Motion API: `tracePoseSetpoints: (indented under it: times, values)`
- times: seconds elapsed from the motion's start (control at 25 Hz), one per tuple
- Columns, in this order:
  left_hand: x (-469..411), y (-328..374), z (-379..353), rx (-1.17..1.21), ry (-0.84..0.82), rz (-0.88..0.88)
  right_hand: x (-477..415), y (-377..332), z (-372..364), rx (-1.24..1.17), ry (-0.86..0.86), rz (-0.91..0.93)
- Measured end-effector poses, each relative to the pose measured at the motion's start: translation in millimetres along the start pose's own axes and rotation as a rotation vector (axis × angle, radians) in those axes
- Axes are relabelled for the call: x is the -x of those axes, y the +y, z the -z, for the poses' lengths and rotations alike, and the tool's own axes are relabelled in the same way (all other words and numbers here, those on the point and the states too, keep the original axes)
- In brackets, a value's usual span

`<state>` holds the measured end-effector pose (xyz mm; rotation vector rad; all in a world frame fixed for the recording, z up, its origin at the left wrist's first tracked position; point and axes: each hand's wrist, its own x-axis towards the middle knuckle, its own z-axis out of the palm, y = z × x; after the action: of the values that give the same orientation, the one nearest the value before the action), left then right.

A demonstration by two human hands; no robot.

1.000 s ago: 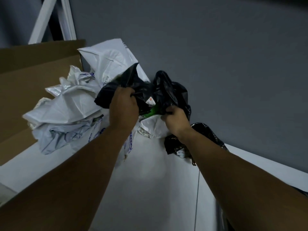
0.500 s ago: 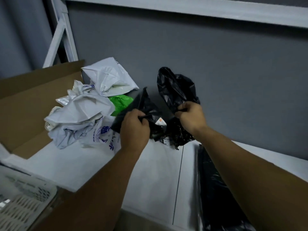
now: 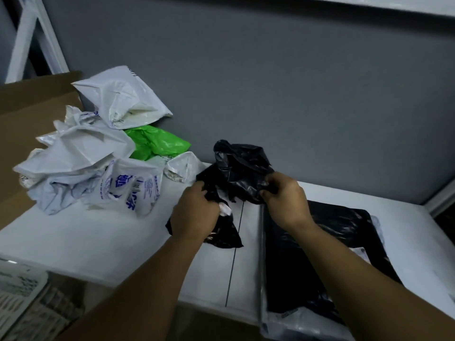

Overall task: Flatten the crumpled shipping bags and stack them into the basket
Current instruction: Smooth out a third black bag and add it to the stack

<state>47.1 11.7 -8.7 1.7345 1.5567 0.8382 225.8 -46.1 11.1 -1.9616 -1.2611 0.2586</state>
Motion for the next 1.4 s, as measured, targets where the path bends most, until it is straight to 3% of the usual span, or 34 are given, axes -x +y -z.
tracePoseSetpoints:
  times: [0.04,0.12,0.2,0.24,0.36,0.48,0.56,0.68,0.88,1.12,1.24,1.4]
  values:
    - [-1.2,9.1,-3.6,0.020,0.012,-0.009,1.2,5.4,0.3,0.000,0.020,0.006]
    - [-5.9,27.1,-7.5,0.399,-0.027,0.083,5.0,13.1,0.6,-0.002,0.044,0.018]
    - [-7.3,41.3,-10.3,0.812,-0.158,0.230,9.4,19.5,0.9,-0.014,0.042,0.027]
    - [-9.0,43.1,-9.8,0.911,-0.246,0.226,11.5,19.6,0.9,-0.034,0.030,0.038]
    - [-11.5,44.4,-25.3,0.922,-0.412,0.153,17.4,21.2,-0.7,-0.069,-0.040,0.117]
    - [-13.9,42.1,-41.3,0.932,-0.271,0.213,22.0,18.0,-3.9,-0.025,-0.161,0.239]
    - [-17.7,41.8,-44.1,0.932,-0.180,0.213,22.5,12.3,-0.6,-0.108,-0.227,0.210]
    - [-19.8,45.2,-44.2,0.865,-0.197,0.075,12.8,16.0,7.6,-0.281,-0.090,0.058]
    - [-14.3,50.3,-44.2,0.853,-0.467,0.053,-0.8,28.2,23.3,-0.139,-0.054,-0.063]
    - [-11.6,55.6,-40.9,1.086,-0.563,0.269,-9.6,38.4,43.4,-0.013,0.169,-0.098]
    - [-10.2,61.8,-40.4,1.339,-0.647,0.172,-10.6,39.0,49.2,-0.104,0.201,-0.195]
    - [-1.3,65.2,-64.0,0.904,-0.512,-0.116,-9.3,40.3,51.2,-0.151,0.215,-0.249]
